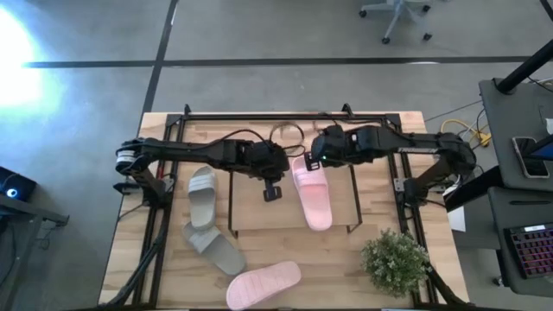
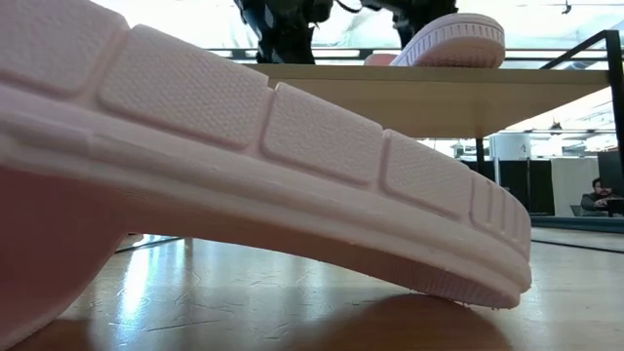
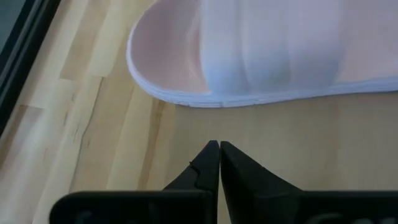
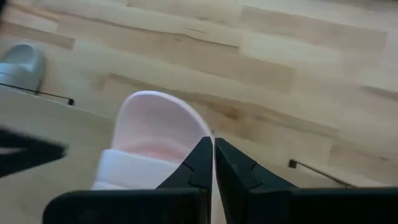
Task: Pick and place slides into the shelf
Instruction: Put the right pink slide on the shelf
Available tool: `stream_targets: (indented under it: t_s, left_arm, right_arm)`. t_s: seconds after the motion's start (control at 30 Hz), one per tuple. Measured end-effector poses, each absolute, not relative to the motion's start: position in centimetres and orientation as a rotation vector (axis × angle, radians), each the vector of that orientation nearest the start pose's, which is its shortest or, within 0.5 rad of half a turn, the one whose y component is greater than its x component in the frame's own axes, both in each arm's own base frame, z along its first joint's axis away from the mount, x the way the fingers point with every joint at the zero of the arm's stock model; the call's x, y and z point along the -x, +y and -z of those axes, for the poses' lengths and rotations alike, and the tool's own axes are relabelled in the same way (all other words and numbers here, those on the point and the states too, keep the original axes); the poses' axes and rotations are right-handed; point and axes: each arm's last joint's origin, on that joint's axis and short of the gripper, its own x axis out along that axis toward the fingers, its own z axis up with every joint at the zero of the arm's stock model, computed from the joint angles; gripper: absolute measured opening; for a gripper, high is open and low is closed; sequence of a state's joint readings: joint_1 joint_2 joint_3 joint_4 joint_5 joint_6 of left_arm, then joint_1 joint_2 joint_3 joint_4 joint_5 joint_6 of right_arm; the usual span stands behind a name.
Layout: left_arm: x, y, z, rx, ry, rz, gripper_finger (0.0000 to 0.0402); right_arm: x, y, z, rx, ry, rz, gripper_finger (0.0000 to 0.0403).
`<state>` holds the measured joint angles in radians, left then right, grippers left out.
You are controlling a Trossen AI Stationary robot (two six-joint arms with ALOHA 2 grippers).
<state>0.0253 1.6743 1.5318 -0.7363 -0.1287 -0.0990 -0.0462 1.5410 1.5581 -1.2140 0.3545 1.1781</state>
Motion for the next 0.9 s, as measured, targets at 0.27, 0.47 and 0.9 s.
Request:
stream_targets:
  t_s: [0.27,0.47,0.9]
  left_arm:
    - [-33.3,-1.6,-35.5,-0.009,0.733,-0.177,0.0]
    - [-32.2,-2.2,-36.0,-0.025,0.709,-0.211,0.0]
    - [-31.3,-2.6,-33.6,-0.016,0.774,-0.226,0.0]
  right_arm:
    - [-29.8,-3.3,-31.9,-0.893,0.866,0.891,0.0011]
    - [-30.0,-3.3,-31.1,-0.9,0.888,0.874,0.0011]
    - [-29.9,-2.7,-31.0,-0.93,0.934,0.833,0.0011]
